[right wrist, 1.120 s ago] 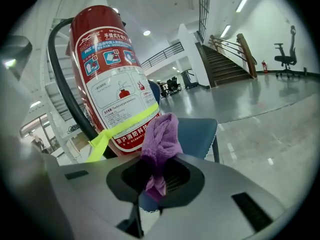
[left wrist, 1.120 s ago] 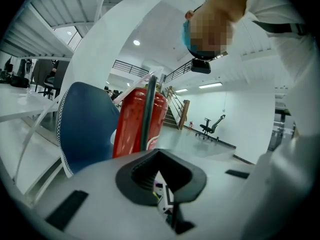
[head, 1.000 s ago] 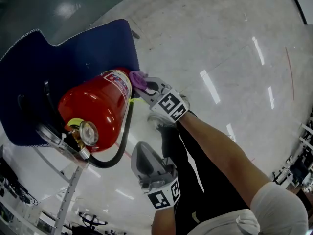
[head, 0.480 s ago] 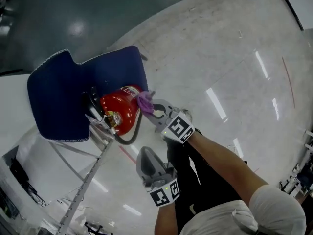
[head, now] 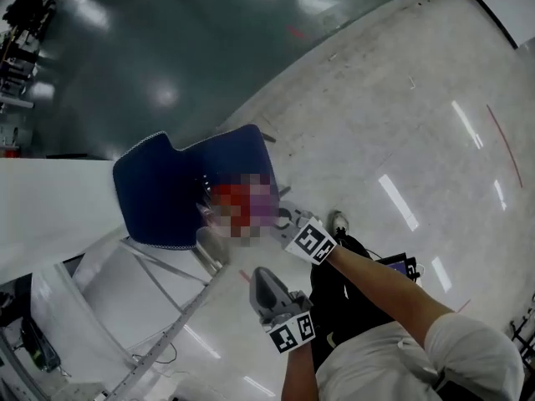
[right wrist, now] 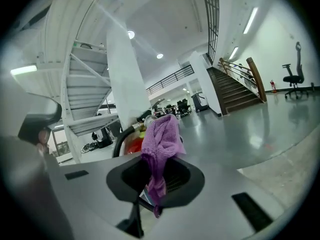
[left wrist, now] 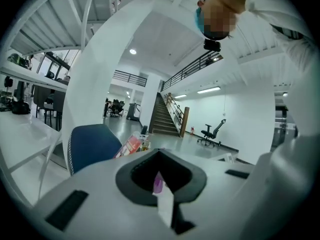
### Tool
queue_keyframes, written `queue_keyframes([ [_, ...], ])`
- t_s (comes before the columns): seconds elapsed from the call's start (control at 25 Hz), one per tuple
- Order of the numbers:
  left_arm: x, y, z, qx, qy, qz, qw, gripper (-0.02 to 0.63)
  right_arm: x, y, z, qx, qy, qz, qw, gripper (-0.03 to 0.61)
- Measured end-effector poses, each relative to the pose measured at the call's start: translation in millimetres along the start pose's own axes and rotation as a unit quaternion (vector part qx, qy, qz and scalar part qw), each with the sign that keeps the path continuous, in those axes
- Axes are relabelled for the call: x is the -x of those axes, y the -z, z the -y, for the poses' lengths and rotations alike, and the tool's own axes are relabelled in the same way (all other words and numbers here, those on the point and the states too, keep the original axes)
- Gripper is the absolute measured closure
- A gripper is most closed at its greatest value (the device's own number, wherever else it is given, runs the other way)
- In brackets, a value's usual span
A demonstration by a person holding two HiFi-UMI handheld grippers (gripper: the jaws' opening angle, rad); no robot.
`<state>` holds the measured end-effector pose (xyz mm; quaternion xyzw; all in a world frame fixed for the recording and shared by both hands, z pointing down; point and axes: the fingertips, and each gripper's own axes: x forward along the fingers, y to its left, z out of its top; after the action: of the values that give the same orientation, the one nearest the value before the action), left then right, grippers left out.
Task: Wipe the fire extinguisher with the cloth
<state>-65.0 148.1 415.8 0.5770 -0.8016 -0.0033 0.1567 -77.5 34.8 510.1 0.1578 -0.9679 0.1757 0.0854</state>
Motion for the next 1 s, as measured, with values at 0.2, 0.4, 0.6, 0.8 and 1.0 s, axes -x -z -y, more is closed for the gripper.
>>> queue_keyframes([
  [0.2,-2,-24,3,-0.001,-0.004,0.015,0.9999,0.609,-1,-7,-26,0.020,-0.047,-0.009,0.999,0.528],
  [0.4,-9,-47,8,-0.005,0.036,0.023,0.9991,0.609,15,-32,-33,0.041,-0.031,0.017,0.999,0.528],
  [0.6,-15,-46,2,-0.047,0.138,0.012,0.9893,0.609,51,-30,-14,0.047,0.070,0.019,0.996,0.528],
  [0.8,-27,-36,-6,-0.071,0.261,-0.014,0.9627,0.609,75,14,0,0.026,0.171,-0.014,0.985,0.528],
  [1.0,-30,-30,-16,-0.086,0.336,-0.050,0.9366,0.609,80,57,0,-0.037,0.277,-0.021,0.960,0.528],
])
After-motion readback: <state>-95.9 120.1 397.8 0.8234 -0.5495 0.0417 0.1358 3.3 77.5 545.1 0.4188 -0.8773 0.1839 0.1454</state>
